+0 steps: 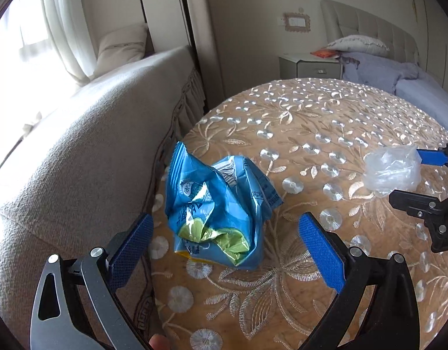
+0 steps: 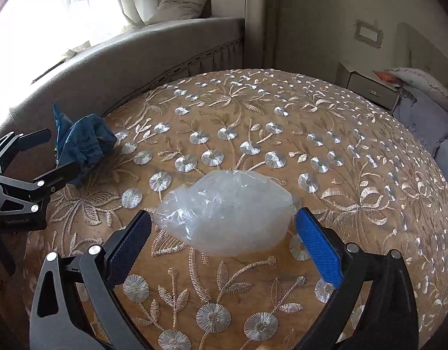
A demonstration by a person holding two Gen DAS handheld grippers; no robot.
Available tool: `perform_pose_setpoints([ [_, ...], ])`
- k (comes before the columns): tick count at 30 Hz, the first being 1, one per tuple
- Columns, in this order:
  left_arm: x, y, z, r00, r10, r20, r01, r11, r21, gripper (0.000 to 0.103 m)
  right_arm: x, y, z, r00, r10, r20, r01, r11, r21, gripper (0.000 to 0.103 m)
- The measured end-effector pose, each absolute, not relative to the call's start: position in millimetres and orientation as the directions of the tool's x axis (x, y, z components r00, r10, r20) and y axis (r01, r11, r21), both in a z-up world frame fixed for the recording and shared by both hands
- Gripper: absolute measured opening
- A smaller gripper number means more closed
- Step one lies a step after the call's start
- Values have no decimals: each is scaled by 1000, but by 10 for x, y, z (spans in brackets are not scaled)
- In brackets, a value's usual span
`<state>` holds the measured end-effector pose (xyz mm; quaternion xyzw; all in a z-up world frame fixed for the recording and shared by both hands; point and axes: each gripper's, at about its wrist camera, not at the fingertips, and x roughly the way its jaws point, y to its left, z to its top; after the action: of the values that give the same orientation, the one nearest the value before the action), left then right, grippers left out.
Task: Collect trash
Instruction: 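Grasp the clear plastic bag with the right tool while the left tool grasps the blue chip bag, then carry both bags to the white bin and release them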
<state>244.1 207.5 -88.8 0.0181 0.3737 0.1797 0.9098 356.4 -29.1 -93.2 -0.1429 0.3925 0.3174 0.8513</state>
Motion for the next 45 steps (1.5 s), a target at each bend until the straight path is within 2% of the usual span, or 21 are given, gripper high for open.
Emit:
perform_pose_setpoints([
  [6, 2650, 2235, -1025, 615, 307, -726, -296, 944, 147, 98, 3693, -166, -1017, 486, 407, -773, -647, 762, -5, 98],
  [7, 2657, 2252, -1028, 620, 289, -730, -292, 948, 127, 98, 3691, -170, -1019, 490, 410, -769, -645, 764, -3, 95],
  [8, 2661, 2265, -1037, 622, 278, -732, -291, 950, 113, 96, 3690, -159, -1018, 488, 407, -772, -646, 763, -6, 81],
  [9, 2675, 2265, -1051, 620, 278, -733, -289, 950, 116, 93, 3684, -162, -1014, 489, 406, -772, -646, 763, -8, 75],
  [10, 2676, 2266, -1063, 616, 284, -735, -292, 949, 122, 83, 3665, -170, -1004, 493, 406, -769, -646, 764, -11, 72],
  [11, 2665, 2271, -1072, 614, 287, -735, -296, 947, 122, 80, 3639, -177, -994, 497, 404, -768, -648, 761, -19, 65],
  [15, 2570, 2205, -1032, 634, 272, -724, -289, 952, 104, 78, 3518, -262, -936, 502, 408, -762, -654, 756, -26, 54],
  [30, 1804, 1188, -630, 762, 177, -623, -174, 982, 67, 78, 2456, -983, -487, 571, 450, -686, -642, 766, -32, 52],
  [45, 1292, -65, -541, 804, 25, -594, 27, 996, 79, 79, 1382, -1893, -428, 664, 395, -635, -565, 821, -81, 52],
])
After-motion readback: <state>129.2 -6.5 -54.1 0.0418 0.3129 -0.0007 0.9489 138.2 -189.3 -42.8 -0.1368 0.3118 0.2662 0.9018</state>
